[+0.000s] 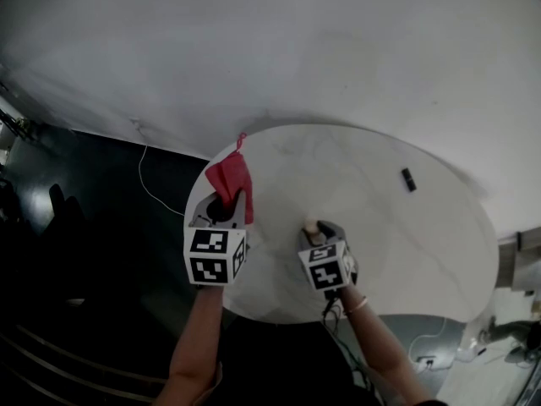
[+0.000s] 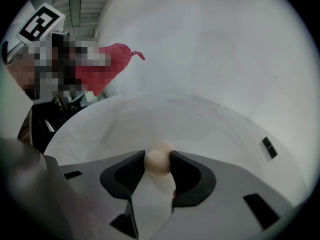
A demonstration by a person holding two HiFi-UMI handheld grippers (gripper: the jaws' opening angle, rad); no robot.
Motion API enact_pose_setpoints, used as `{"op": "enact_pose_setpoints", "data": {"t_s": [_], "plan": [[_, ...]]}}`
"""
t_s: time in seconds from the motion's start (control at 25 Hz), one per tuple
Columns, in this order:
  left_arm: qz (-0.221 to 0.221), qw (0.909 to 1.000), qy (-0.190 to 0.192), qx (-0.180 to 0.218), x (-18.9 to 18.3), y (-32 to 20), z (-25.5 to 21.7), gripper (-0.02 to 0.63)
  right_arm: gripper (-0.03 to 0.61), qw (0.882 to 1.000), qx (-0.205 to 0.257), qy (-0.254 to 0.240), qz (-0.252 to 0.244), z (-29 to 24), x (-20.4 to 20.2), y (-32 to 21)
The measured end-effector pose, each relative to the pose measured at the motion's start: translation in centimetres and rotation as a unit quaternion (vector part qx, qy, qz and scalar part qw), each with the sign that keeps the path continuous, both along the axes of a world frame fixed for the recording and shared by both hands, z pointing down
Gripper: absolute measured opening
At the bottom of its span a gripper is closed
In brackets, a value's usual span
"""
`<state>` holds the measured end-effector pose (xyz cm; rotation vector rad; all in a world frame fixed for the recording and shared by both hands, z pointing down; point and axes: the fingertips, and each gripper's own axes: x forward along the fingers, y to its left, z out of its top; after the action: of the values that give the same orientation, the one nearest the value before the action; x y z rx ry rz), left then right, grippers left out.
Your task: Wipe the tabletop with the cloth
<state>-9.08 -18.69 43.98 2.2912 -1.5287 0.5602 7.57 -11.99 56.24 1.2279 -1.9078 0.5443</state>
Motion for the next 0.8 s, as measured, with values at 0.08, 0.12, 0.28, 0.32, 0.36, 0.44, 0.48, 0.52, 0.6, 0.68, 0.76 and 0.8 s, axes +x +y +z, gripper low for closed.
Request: {"op": "enact_pose_setpoints", "data": {"t_s": [0.08, 0.12, 0.28, 0.32, 0.36, 0.44, 0.48, 0.52, 0.6, 0.68, 0.76, 0.8], "plan": [[0.001, 1.0, 0.0, -0.003, 0.1, 0.1, 0.2, 0.041, 0.149, 1.0, 0.002, 0.001, 0.0, 0.0, 0.1, 0.0], [0.0, 1.0, 0.001, -0.004, 0.1, 0.1, 0.2, 0.041, 0.149, 1.0, 0.003, 0.002, 0.0, -0.1, 0.1, 0.1], [0.0, 1.0, 0.003, -0.007, 0.0, 0.0, 0.3, 0.041, 0.158, 1.0, 0.009, -0.002, 0.006, -0.3, 0.2, 0.2], [0.001, 1.0, 0.003, -0.007, 0.1, 0.0, 0.3, 0.041, 0.162, 1.0, 0.011, -0.004, 0.009, -0.5, 0.3, 0.1], [0.003, 1.0, 0.003, -0.007, 0.2, -0.1, 0.3, 0.041, 0.166, 1.0, 0.013, -0.007, 0.013, -0.6, 0.4, 0.1], [0.006, 1.0, 0.004, -0.006, 0.4, -0.2, 0.4, 0.041, 0.169, 1.0, 0.014, -0.019, 0.017, -1.0, 0.5, 0.2], [0.007, 1.0, 0.004, -0.005, 0.5, -0.2, 0.4, 0.041, 0.169, 0.999, 0.015, -0.025, 0.018, -1.2, 0.6, 0.2], [0.009, 0.9999, 0.003, -0.005, 0.7, -0.2, 0.4, 0.041, 0.169, 0.999, 0.016, -0.03, 0.018, -1.5, 0.6, 0.3], [0.013, 0.9999, 0.003, -0.005, 1.0, -0.3, 0.5, 0.041, 0.169, 0.999, 0.018, -0.033, 0.016, -1.8, 0.6, 0.2], [0.016, 0.9998, 0.004, -0.005, 1.1, -0.1, 0.5, 0.041, 0.169, 0.999, 0.015, -0.028, 0.014, -1.6, 0.5, 0.3], [0.018, 0.9998, 0.005, -0.005, 1.3, 0.0, 0.4, 0.041, 0.169, 1.0, 0.002, -0.021, 0.011, -1.0, 0.5, 0.6], [0.019, 0.9998, 0.006, -0.004, 1.4, 0.0, 0.3, 0.041, 0.169, 1.0, -0.005, -0.017, 0.008, -0.6, 0.4, 0.7]]}}
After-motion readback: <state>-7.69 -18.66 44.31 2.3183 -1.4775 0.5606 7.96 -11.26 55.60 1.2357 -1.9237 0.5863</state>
